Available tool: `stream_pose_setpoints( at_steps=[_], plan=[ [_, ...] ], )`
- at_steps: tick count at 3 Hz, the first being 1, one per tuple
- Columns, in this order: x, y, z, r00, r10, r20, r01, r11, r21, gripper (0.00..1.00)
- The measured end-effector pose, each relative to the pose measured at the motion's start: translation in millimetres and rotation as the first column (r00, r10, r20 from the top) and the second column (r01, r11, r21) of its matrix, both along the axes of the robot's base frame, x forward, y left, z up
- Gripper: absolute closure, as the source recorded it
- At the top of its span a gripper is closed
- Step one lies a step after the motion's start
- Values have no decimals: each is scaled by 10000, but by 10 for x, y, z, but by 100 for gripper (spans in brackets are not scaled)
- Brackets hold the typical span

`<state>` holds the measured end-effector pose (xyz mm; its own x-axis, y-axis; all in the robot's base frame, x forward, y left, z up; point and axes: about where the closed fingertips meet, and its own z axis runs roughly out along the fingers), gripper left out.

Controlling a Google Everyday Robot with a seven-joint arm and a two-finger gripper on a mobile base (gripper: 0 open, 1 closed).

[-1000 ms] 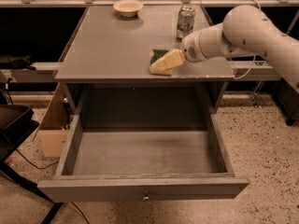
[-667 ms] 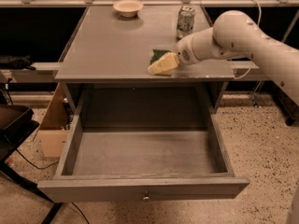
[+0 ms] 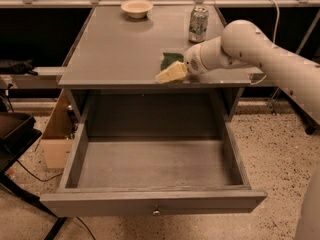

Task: Place sponge into top drawer

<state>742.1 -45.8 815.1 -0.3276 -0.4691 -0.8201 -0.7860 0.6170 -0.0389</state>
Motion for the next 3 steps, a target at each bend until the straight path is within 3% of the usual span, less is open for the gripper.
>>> stream_pose_setpoints(
  at_steps=[3],
  plan=[
    [0, 1, 35, 10000, 2, 0, -2, 10000, 0, 85]
  ],
)
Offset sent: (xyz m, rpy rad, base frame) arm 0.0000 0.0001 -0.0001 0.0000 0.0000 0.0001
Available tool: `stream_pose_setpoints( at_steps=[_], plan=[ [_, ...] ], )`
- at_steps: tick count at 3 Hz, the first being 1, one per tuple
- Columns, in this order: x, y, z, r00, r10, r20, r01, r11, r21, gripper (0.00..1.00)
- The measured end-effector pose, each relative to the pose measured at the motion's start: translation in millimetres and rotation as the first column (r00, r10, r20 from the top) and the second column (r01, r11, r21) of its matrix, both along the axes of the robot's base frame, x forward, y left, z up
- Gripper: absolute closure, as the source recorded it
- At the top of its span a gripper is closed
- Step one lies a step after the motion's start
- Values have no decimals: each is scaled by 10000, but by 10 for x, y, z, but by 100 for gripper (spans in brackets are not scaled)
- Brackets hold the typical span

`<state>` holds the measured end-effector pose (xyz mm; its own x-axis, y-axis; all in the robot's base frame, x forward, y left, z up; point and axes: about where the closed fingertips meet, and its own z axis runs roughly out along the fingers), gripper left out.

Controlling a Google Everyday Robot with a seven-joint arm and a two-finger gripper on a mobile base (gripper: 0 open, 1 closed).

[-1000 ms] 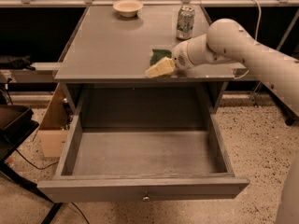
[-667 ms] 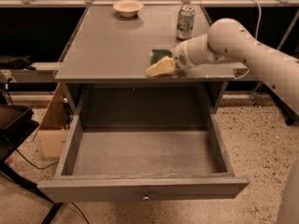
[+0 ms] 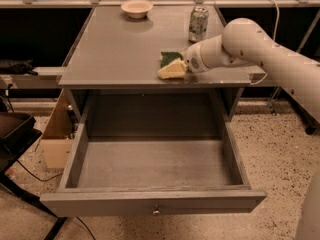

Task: Place sponge into top drawer

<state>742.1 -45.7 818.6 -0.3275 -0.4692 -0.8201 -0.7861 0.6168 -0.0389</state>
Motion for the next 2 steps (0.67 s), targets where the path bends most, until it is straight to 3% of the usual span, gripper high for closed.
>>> stream_pose_setpoints(
  at_steps=[1, 2],
  plan=[
    [-183, 23, 125, 9998, 150, 89, -147, 9996, -254, 100],
    [-561, 8, 307, 9997, 218, 94, -214, 9990, -381, 100]
  ],
)
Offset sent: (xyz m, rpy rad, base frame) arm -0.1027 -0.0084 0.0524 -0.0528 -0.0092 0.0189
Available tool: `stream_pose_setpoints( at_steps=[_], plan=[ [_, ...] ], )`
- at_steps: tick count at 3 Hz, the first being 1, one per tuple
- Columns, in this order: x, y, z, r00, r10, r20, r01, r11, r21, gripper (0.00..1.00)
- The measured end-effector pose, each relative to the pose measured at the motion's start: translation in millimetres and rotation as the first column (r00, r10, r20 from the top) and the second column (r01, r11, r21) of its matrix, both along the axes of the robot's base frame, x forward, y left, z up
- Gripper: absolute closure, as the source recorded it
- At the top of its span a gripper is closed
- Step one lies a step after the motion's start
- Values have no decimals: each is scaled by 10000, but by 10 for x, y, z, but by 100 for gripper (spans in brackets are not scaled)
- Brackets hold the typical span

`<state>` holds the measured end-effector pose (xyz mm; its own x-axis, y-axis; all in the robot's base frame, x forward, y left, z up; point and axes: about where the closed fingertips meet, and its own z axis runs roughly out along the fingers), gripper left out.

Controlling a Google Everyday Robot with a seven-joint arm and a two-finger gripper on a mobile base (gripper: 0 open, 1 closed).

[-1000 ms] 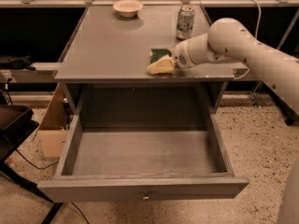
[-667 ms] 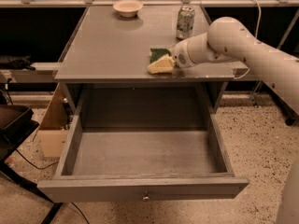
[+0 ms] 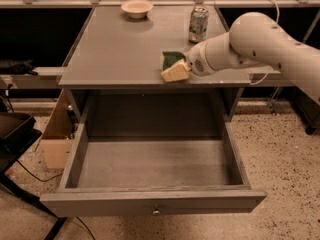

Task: Place sponge into top drawer

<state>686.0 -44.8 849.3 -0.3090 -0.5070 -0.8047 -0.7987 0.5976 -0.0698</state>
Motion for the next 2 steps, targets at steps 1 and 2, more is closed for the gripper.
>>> stream_pose_setpoints(
  at_steps=[1, 2],
  plan=[
    [-394, -9, 112, 9995, 285, 115, -285, 9996, 59, 100],
    [-800, -3, 17, 9963, 827, 236, -831, 9964, 167, 100]
  ],
)
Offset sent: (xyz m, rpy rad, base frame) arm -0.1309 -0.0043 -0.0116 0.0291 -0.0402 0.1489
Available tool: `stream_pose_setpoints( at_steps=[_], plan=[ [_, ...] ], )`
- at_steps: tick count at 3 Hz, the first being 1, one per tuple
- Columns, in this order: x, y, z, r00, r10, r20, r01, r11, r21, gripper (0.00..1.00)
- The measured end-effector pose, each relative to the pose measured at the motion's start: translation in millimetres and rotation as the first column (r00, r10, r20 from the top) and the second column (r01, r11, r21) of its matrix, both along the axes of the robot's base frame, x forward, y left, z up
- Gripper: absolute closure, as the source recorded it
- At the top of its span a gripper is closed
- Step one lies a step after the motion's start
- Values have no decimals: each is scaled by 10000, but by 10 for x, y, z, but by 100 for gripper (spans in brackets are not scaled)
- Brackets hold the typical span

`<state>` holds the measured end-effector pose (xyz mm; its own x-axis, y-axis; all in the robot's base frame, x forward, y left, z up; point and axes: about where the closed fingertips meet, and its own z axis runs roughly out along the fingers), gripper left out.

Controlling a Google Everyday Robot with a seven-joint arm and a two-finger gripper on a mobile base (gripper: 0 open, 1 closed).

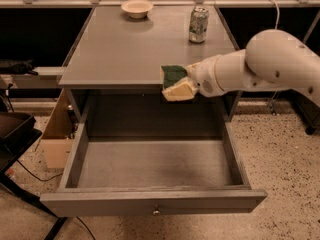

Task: Place sponge into top drawer

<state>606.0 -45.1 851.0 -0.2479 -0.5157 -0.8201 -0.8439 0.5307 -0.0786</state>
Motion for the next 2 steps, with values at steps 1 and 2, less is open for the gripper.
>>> stream_pose_setpoints(
  at_steps=[1, 2],
  plan=[
    [-368, 57, -247, 9977, 681, -37, -679, 9972, 306, 100],
    [-600, 163, -663, 9915, 1278, -235, -1259, 9895, 710, 100]
  ],
)
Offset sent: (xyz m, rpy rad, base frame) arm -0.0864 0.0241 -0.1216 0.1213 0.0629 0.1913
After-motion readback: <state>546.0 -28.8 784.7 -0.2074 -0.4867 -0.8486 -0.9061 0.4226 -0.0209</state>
